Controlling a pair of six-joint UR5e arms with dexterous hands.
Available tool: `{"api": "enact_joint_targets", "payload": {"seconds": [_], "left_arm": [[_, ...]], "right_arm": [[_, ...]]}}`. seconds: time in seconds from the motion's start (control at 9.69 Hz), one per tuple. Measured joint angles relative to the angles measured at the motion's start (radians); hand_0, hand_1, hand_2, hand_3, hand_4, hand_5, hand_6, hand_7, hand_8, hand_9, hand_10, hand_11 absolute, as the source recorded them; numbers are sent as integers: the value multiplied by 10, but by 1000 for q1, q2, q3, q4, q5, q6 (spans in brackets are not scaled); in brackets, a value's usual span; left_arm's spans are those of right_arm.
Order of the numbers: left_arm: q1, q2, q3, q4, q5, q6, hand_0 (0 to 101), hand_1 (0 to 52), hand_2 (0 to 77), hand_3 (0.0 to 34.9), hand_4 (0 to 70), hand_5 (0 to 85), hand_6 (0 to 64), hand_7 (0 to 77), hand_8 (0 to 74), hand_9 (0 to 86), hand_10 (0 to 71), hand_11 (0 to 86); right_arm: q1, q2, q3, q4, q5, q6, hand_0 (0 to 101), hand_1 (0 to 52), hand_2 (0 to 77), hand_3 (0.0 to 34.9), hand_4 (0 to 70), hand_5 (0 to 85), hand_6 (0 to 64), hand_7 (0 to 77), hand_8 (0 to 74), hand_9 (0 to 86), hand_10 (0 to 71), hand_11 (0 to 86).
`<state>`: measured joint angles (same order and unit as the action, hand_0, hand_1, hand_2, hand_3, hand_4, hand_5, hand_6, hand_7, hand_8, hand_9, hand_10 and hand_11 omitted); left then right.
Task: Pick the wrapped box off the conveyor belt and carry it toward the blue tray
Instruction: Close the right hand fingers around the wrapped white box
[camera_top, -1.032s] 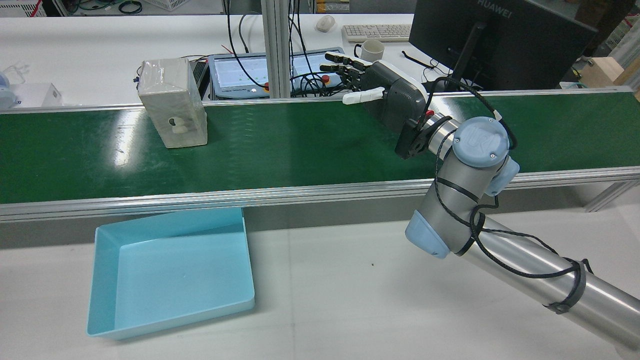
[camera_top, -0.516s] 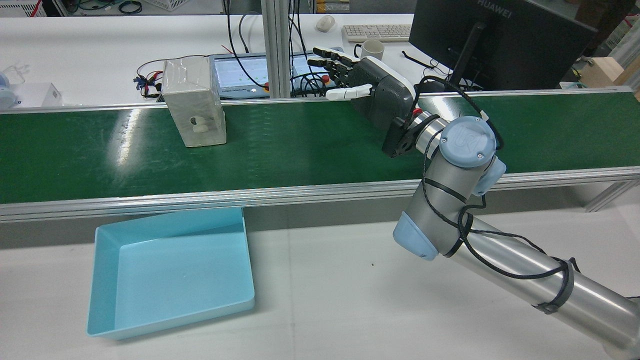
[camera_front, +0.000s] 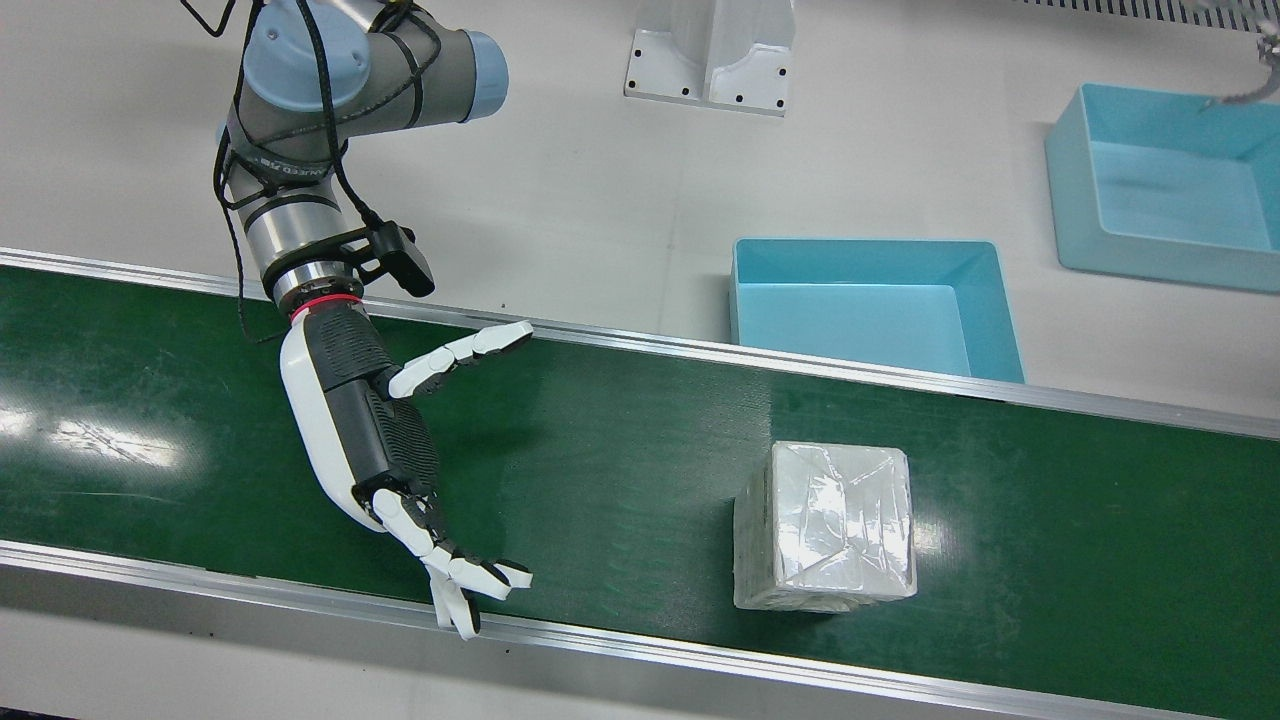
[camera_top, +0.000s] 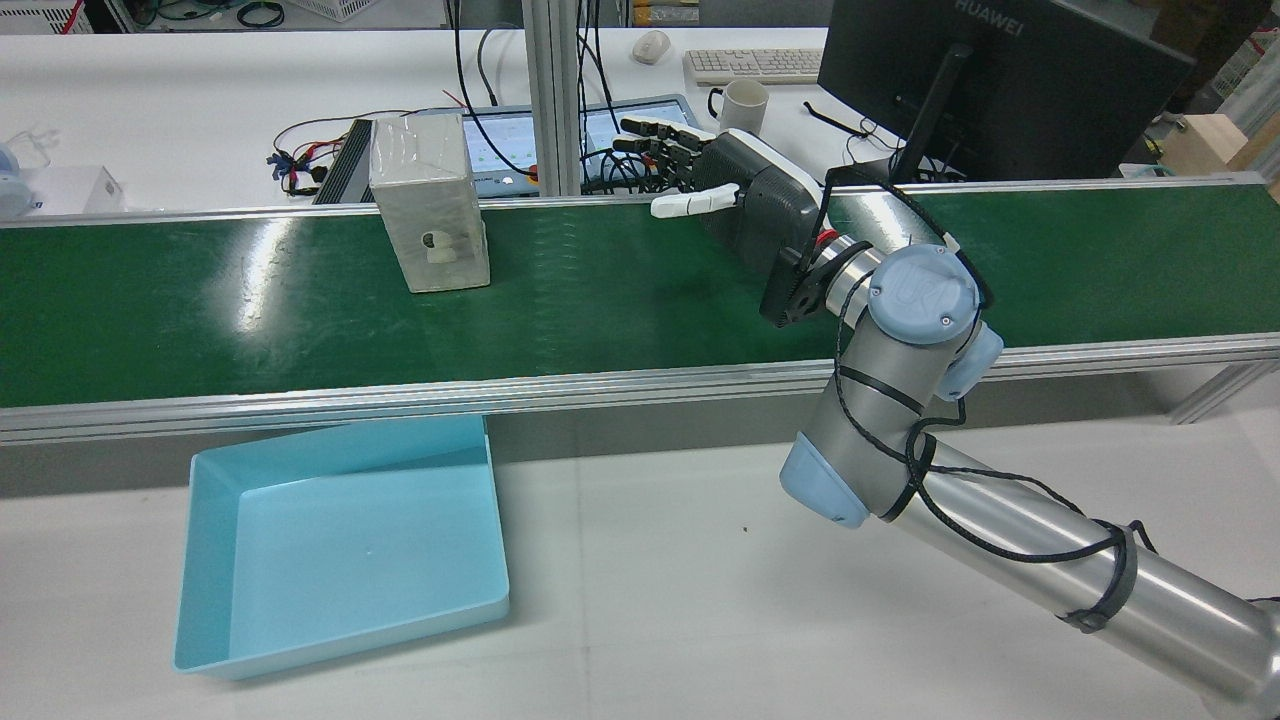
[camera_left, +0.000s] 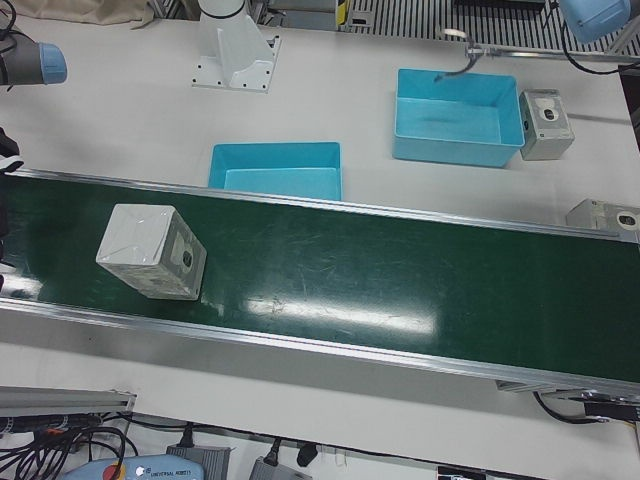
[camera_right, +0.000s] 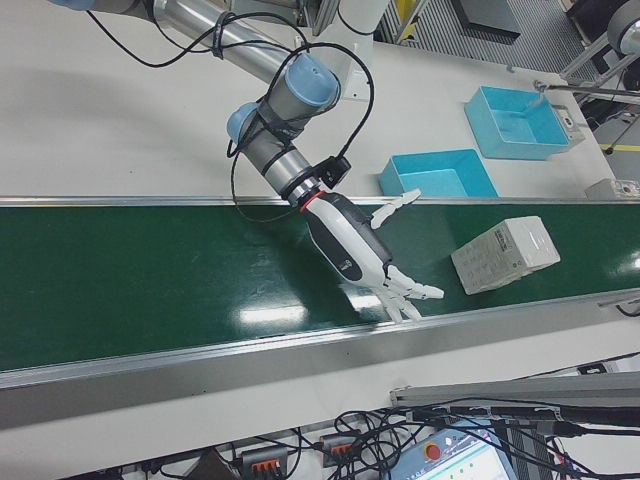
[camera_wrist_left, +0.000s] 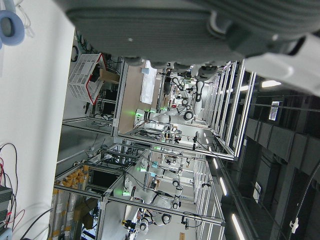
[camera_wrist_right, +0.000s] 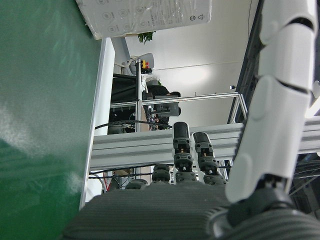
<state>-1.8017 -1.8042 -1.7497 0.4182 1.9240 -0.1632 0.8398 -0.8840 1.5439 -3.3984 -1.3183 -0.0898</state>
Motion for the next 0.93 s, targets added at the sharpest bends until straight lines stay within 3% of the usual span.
{"api": "enact_joint_targets", "payload": {"seconds": [0.41,0.52,0.62,0.72,0.93], "left_arm": [[0,0,0,0,0,0,0,0,5,0,0,11,5,5,5,5,5,0],[0,0,0,0,0,0,0,0,5,0,5,11,5,5,5,5,5,5],[0,0,0,0,0,0,0,0,11,0,0,11,5,5,5,5,0,5],[0,0,0,0,0,0,0,0,11,0,5,11,5,5,5,5,0,5],[0,0,0,0,0,0,0,0,11,0,5,11,5,5,5,5,5,5]], "right_arm": [[-6,17,-21,1,9,-1,453,98,120,0,131,98,76,207,38,60,0,11],[-8,30,-22,0,12,-3,461,131,131,0,104,125,76,202,27,60,0,11],[-9,43,-22,0,14,-11,461,131,131,0,104,125,76,202,27,60,0,11],[-9,52,-21,-3,14,-23,503,224,224,0,104,125,44,191,27,44,0,11],[-8,59,-15,-29,13,-43,534,224,224,0,104,125,60,185,27,38,0,11]]}}
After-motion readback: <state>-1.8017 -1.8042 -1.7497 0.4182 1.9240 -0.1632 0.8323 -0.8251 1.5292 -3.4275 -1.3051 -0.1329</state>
